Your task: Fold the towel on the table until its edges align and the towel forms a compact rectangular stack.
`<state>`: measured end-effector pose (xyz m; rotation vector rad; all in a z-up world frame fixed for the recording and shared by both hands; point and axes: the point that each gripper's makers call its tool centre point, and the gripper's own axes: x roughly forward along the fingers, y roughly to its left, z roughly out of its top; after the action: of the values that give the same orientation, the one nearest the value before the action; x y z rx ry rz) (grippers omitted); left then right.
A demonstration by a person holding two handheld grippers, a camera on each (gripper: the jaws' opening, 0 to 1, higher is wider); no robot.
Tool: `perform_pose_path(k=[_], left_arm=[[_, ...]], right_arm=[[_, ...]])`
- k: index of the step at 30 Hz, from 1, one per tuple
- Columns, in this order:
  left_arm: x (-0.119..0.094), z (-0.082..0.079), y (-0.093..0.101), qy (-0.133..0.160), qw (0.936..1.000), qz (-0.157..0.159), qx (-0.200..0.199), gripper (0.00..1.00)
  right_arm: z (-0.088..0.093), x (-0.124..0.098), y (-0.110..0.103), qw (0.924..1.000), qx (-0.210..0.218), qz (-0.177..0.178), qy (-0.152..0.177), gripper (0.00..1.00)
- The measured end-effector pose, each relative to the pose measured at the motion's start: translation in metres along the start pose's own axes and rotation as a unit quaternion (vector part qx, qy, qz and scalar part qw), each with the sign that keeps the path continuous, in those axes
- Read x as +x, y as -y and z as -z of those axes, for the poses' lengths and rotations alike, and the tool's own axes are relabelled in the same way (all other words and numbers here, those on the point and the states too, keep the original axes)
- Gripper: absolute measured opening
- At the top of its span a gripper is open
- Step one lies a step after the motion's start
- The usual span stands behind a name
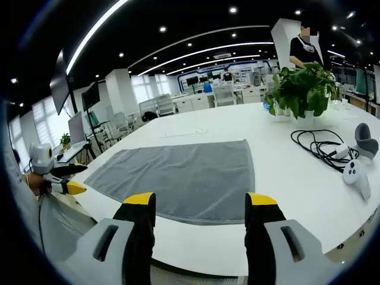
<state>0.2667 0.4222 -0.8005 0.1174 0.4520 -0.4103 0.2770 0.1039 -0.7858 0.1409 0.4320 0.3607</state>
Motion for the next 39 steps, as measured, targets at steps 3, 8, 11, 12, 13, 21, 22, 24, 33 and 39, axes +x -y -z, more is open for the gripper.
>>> perform_pose_path(k=[3, 8, 11, 12, 13, 21, 22, 24, 33, 39], left_arm=[[0.0, 0.0, 0.001, -0.002, 1.0, 0.002, 0.004, 0.91], [0.001, 0.001, 0.004, -0.004, 0.9999, 0.005, 0.016, 0.89], [0.001, 0.001, 0.004, -0.005, 0.9997, 0.004, 0.022, 0.88], [0.001, 0.001, 0.004, -0.005, 0.9997, 0.004, 0.023, 0.88], [0.001, 0.001, 0.004, -0.005, 0.9997, 0.004, 0.024, 0.88], [0.001, 0.002, 0.003, -0.007, 0.9997, 0.003, 0.022, 0.87], [0.002, 0.003, 0.003, -0.008, 0.9997, 0.003, 0.023, 0.87], [0.002, 0.003, 0.003, -0.007, 0.9997, 0.003, 0.022, 0.85], [0.017, 0.008, -0.007, -0.019, 0.9992, 0.003, 0.034, 0.85], [0.012, 0.003, -0.032, 0.011, 0.9981, -0.03, -0.053, 0.86]], right_arm=[[0.0, 0.0, 0.0, 1.0, 0.0, 0.0, -0.001, 0.6], [0.001, 0.0, -0.001, 1.0, -0.001, -0.002, -0.001, 0.59], [0.001, 0.0, -0.001, 1.0, -0.001, -0.002, -0.002, 0.59], [0.001, 0.0, -0.001, 1.0, 0.0, -0.002, -0.003, 0.59], [0.001, 0.0, -0.001, 1.0, -0.001, -0.002, -0.003, 0.58], [0.002, 0.0, -0.001, 1.0, 0.0, -0.003, -0.006, 0.57], [0.002, 0.0, -0.001, 1.0, 0.0, -0.004, -0.006, 0.57], [0.002, 0.0, -0.001, 1.0, -0.001, -0.005, -0.004, 0.55], [0.003, 0.001, -0.003, 0.9999, -0.003, -0.012, -0.008, 0.55], [0.004, 0.002, -0.003, 0.9998, -0.003, -0.016, -0.012, 0.55]])
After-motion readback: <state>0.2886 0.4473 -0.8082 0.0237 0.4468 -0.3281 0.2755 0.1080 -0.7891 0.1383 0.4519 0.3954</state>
